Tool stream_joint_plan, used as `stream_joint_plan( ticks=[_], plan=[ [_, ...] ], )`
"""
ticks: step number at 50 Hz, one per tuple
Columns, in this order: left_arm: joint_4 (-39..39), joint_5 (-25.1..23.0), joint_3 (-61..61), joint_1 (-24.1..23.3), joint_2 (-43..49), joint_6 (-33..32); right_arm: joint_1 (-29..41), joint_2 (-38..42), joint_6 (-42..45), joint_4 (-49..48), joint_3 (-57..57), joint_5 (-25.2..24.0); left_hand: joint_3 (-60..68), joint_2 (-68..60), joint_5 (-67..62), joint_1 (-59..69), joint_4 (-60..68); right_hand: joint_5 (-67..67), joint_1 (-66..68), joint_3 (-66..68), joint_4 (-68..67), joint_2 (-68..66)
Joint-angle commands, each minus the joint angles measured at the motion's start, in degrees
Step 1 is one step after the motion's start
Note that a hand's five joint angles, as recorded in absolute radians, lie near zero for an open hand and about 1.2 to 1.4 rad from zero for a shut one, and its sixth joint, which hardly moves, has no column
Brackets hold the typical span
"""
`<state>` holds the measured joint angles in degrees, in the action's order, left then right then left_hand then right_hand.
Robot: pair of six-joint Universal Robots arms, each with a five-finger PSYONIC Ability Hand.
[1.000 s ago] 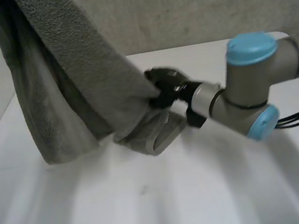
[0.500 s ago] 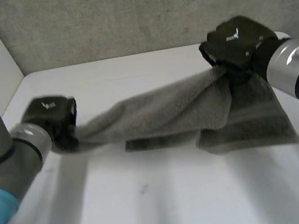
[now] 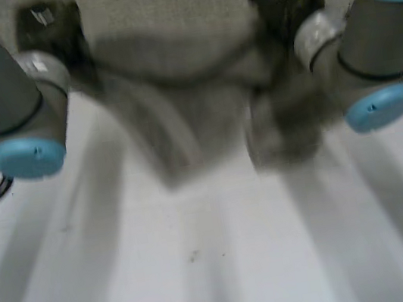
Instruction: Fold the towel.
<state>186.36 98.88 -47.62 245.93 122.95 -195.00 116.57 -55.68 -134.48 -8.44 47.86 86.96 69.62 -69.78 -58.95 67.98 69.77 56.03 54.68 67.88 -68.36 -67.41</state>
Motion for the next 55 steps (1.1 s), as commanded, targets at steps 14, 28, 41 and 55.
stream_joint_plan(
  ticks=[14, 28, 41, 55],
  plan=[
    [11.66, 4.04, -28.38, 1.13, -4.04, 5.33, -0.55, 1.8, -1.66, 9.23, 14.1, -13.39, 10.38, -10.22, -11.05, 12.02, 10.23, 13.97, 25.32, 12.12, -11.64, -12.59],
    [11.75, 4.04, -43.0, 2.1, -2.63, 5.33, -2.74, 7.09, -3.06, 10.55, 21.65, -13.39, 10.38, -10.22, -11.05, 12.02, 10.23, -8.52, 2.83, -10.38, 10.86, 9.91],
    [12.19, 4.04, -48.27, 4.38, -12.99, 5.68, -11.72, -6.2, -28.82, 10.72, 28.51, -12.95, 10.38, -10.22, -11.05, 12.02, 10.23, -28.19, -16.84, -30.05, 30.53, 29.57],
    [11.66, 3.95, -51.0, 5.18, -21.96, 5.77, -23.66, -5.76, -35.33, 14.05, 33.61, -22.52, 10.38, -10.22, -11.05, 12.02, 10.23, -31.05, -19.7, -32.9, 33.38, 32.43]
  ],
)
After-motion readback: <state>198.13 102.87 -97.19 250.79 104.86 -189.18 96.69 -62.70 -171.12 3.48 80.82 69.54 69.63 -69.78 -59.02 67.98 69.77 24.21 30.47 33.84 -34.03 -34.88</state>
